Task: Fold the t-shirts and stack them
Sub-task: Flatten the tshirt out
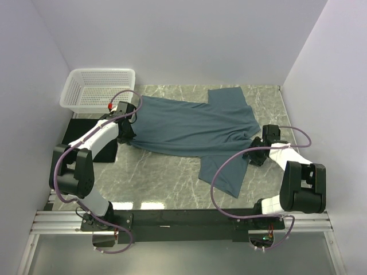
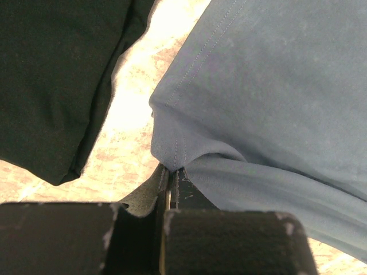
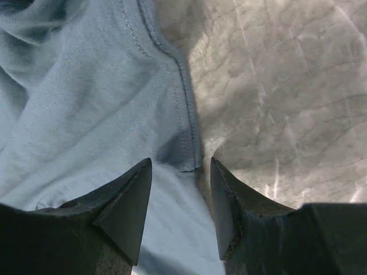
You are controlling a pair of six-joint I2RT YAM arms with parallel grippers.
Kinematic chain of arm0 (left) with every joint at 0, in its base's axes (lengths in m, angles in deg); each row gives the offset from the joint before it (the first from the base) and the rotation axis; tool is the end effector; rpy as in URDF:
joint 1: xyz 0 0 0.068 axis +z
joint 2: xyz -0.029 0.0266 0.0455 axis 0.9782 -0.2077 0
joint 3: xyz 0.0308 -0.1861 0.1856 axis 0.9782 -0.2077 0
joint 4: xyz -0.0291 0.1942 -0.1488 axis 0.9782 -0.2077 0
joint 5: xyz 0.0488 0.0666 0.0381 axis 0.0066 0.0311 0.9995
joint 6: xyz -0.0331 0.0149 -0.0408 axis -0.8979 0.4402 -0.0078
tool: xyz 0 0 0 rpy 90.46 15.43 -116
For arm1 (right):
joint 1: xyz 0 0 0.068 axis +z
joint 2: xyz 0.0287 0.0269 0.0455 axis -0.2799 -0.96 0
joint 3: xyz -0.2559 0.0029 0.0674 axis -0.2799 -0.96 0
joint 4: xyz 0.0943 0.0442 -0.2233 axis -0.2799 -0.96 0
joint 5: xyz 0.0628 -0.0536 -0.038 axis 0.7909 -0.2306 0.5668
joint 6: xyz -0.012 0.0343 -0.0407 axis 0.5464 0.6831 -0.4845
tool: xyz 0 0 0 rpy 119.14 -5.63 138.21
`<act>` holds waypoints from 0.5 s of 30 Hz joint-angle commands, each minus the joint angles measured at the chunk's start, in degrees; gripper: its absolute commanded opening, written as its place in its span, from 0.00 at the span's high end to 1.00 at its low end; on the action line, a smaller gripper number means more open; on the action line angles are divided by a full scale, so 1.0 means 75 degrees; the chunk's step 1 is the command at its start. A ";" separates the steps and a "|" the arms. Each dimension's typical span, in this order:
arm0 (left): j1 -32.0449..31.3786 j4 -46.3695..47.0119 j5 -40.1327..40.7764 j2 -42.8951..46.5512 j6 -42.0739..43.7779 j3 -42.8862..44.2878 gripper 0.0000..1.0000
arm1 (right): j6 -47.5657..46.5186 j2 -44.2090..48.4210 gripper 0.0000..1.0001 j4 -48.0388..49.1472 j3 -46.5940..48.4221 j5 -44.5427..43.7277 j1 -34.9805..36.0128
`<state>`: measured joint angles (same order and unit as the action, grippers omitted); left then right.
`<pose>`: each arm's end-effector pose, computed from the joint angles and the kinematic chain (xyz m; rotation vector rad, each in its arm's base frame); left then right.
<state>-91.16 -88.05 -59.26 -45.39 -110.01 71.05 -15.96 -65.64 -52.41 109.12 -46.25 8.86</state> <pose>0.3007 -0.0596 0.2161 -0.6300 2.5375 0.0907 0.2364 -0.0258 0.1582 0.8506 2.5789 0.3049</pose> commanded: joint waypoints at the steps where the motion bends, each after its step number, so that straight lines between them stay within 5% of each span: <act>1: 0.0042 0.0093 0.0201 0.0262 0.0016 -0.0032 0.99 | 0.0090 0.0019 0.48 -0.0119 -0.0114 -0.0114 0.0108; 8: 0.0042 0.0081 0.0283 0.0285 0.0028 -0.0032 0.99 | 0.0289 0.1402 0.46 -0.1360 -0.0173 -0.0713 0.0294; 15: 0.0042 0.0034 0.0365 0.0285 0.0051 -0.0021 0.99 | 0.1062 0.2247 0.43 -0.2906 -0.0291 -0.1158 0.1792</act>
<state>-91.16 -88.10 -58.41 -45.39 -109.95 71.05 -12.02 -50.63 -66.40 107.38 -51.80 17.95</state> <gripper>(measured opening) 0.026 0.568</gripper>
